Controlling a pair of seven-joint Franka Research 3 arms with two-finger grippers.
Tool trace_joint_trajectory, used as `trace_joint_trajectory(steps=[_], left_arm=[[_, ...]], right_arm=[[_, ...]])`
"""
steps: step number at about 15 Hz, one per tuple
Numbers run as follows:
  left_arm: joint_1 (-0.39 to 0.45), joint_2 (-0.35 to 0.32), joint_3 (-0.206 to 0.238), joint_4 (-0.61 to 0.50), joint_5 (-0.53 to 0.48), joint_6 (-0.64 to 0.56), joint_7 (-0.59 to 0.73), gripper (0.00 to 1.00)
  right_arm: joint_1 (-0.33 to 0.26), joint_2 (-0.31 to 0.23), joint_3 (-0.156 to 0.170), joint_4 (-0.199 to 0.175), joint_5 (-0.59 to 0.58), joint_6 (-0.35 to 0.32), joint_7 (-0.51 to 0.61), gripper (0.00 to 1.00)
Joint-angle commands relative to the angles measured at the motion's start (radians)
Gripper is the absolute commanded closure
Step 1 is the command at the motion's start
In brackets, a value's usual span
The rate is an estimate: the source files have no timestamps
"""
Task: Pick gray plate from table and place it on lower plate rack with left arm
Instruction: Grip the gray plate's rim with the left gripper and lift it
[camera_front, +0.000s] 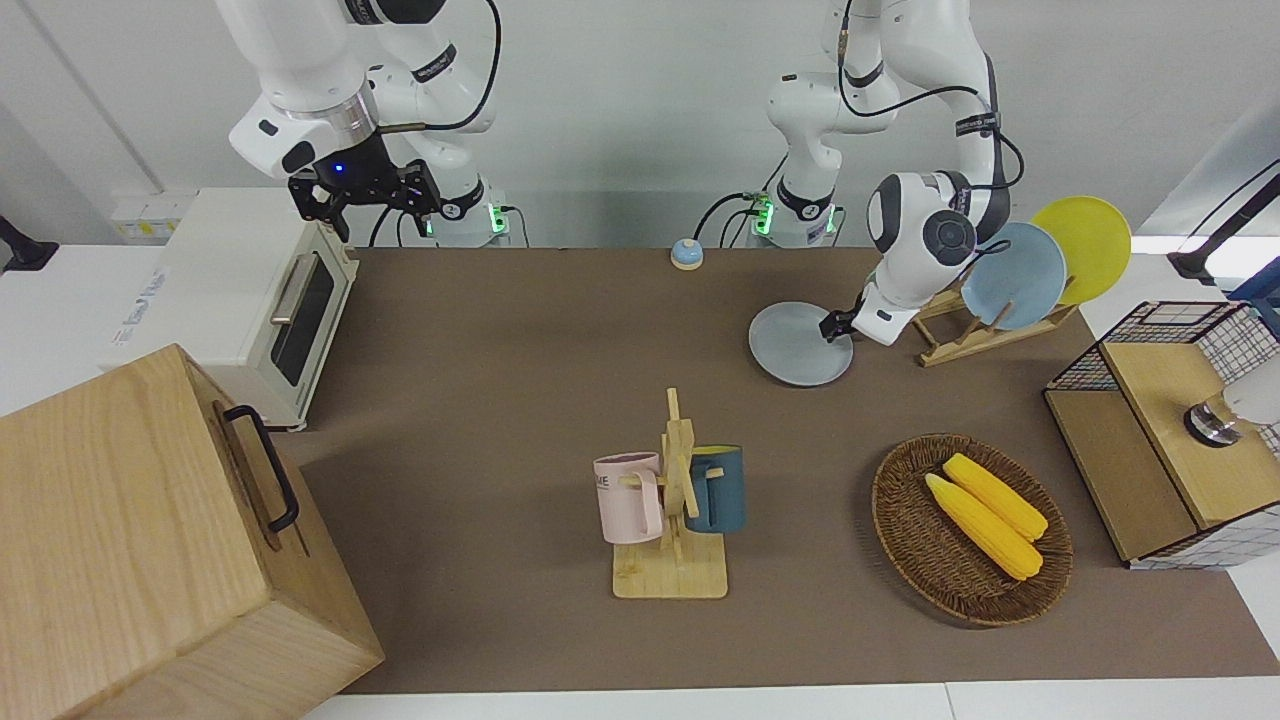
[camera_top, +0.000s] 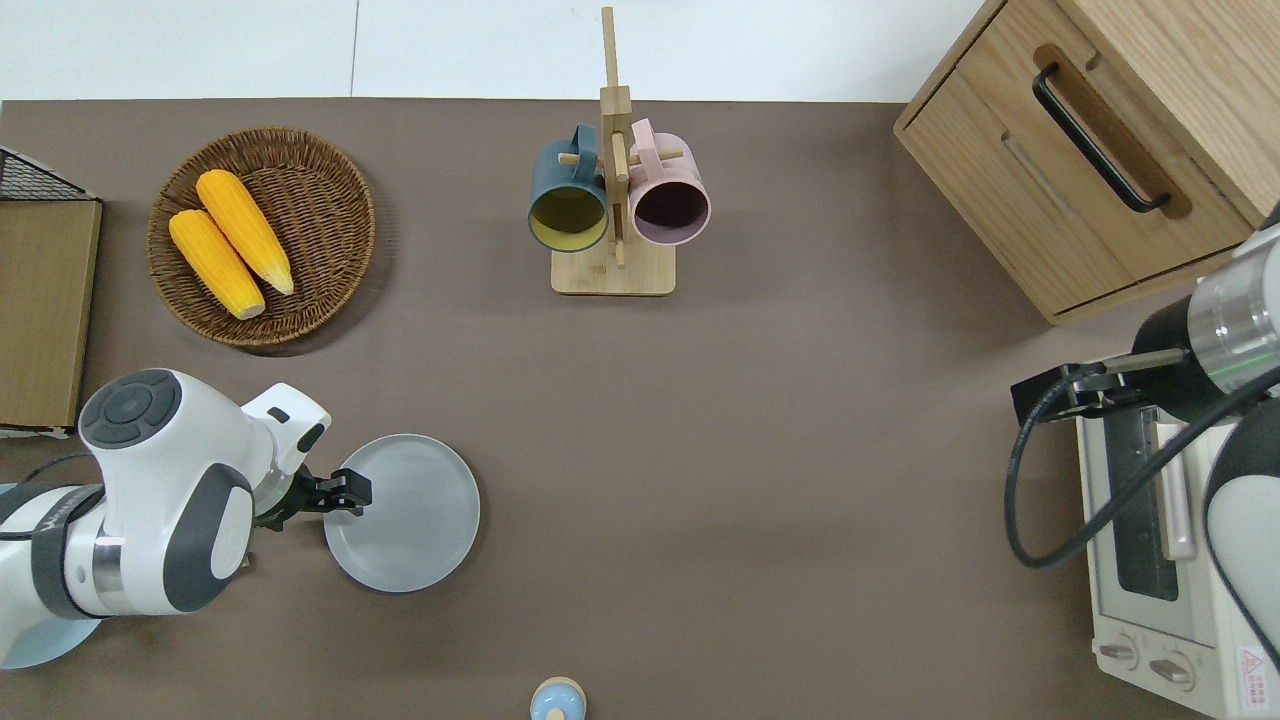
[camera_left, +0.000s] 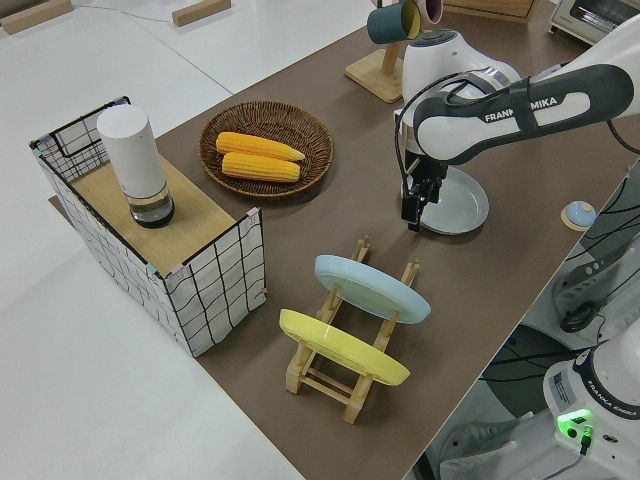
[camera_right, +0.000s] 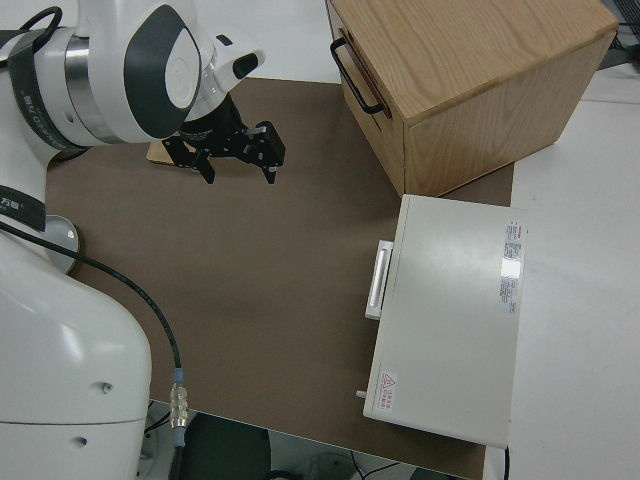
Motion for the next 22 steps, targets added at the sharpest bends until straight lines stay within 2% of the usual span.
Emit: trace_joint_trajectory(steps=[1, 4, 9, 10, 13, 14, 20, 22], left_arm=[[-0.011, 0.014, 0.005, -0.014, -0.009, 0.032, -0.017, 0.15], [-0.011, 0.022, 0.005, -0.014, -0.01, 0.031, -0.02, 0.34], [-0.011, 0.053, 0.005, -0.014, -0.033, 0.031, -0.026, 0.41], [-0.011, 0.053, 0.005, -0.014, -0.035, 0.032, -0.026, 0.51], [-0.011, 0.053, 0.005, -0.012, -0.038, 0.031, -0.028, 0.9], [-0.011, 0.053, 0.005, -0.012, -0.038, 0.031, -0.028, 1.0], [-0.01, 0.045, 0.008, 0.01, -0.035, 0.014, -0.025, 1.0], [-0.01, 0.033, 0.021, 0.058, -0.023, -0.057, -0.028, 1.0]], right_arm=[[-0.026, -0.002, 0.023, 0.01, -0.007, -0.014, 0.013, 0.017], [-0.026, -0.002, 0.023, 0.01, -0.007, -0.014, 0.013, 0.017], [-0.026, -0.002, 0.023, 0.01, -0.007, -0.014, 0.013, 0.017], [-0.026, -0.002, 0.023, 0.01, -0.007, -0.014, 0.013, 0.017], [-0.026, -0.002, 0.023, 0.01, -0.007, -0.014, 0.013, 0.017], [-0.026, -0.002, 0.023, 0.01, -0.007, -0.014, 0.013, 0.017], [-0.026, -0.002, 0.023, 0.01, -0.007, -0.014, 0.013, 0.017], [-0.026, -0.002, 0.023, 0.01, -0.007, -0.014, 0.013, 0.017]])
